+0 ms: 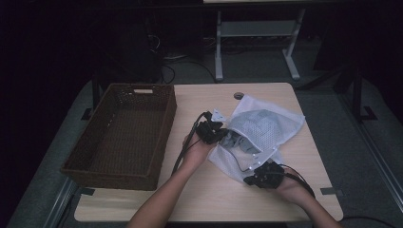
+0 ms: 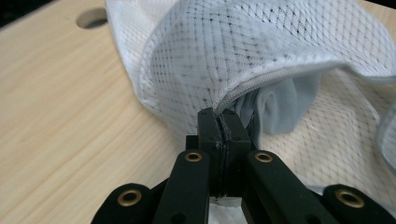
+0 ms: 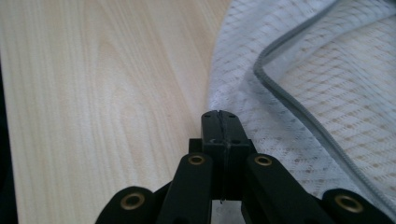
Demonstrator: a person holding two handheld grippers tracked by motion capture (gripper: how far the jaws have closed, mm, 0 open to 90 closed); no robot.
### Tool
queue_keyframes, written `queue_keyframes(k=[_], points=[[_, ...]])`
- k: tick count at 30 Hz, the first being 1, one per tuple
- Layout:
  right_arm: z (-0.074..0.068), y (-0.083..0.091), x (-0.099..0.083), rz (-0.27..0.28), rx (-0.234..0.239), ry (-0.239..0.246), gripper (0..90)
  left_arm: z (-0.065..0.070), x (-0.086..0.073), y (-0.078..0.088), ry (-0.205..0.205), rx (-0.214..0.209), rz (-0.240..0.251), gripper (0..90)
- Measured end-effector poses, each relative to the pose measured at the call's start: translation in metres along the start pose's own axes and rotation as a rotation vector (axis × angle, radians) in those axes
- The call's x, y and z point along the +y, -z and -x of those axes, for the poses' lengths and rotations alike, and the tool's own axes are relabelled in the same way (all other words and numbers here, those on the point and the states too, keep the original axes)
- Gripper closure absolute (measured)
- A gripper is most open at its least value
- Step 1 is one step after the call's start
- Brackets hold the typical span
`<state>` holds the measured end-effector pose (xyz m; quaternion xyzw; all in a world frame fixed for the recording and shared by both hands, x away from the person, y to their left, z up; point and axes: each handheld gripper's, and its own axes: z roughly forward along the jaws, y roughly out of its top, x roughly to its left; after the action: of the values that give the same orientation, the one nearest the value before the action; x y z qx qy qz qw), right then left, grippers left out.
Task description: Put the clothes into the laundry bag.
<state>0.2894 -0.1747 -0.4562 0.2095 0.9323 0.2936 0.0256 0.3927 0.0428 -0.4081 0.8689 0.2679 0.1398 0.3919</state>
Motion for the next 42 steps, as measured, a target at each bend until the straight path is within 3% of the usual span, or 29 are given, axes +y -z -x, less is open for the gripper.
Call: queue_keyframes(k=[2,7,13,16,21,26,29,33,42], points=[[0.001,0.0,0.0,0.0,-0.01,-0.007,90.0,0.0,-0.001,0.005,-0.003,0.004,0.0,89.1],[0.008,0.002,-0.001,-0.001,-0.05,-0.025,90.0,0.002,-0.012,0.038,-0.007,0.017,0.003,89.2],[0.016,0.003,-0.001,0.005,-0.098,-0.057,90.0,0.027,-0.03,0.061,-0.05,-0.065,-0.032,89.1],[0.021,0.004,-0.003,0.011,-0.115,-0.086,90.0,0.044,-0.037,0.057,-0.081,-0.141,-0.059,88.9],[0.023,0.013,-0.008,0.0,-0.134,-0.097,90.0,0.064,-0.043,0.033,-0.137,-0.237,-0.136,88.5],[0.018,0.024,-0.023,0.003,-0.116,-0.13,90.0,0.07,-0.05,0.011,-0.163,-0.258,-0.222,88.1],[0.015,0.03,-0.036,0.014,-0.098,-0.155,90.0,0.069,-0.054,0.004,-0.157,-0.261,-0.247,87.2],[0.013,0.034,-0.046,0.024,-0.084,-0.179,88.9,0.07,-0.056,0.003,-0.137,-0.279,-0.233,83.2],[0.018,0.05,-0.049,0.13,-0.116,-0.219,59.5,0.057,-0.06,0.03,-0.038,-0.297,-0.156,60.4]])
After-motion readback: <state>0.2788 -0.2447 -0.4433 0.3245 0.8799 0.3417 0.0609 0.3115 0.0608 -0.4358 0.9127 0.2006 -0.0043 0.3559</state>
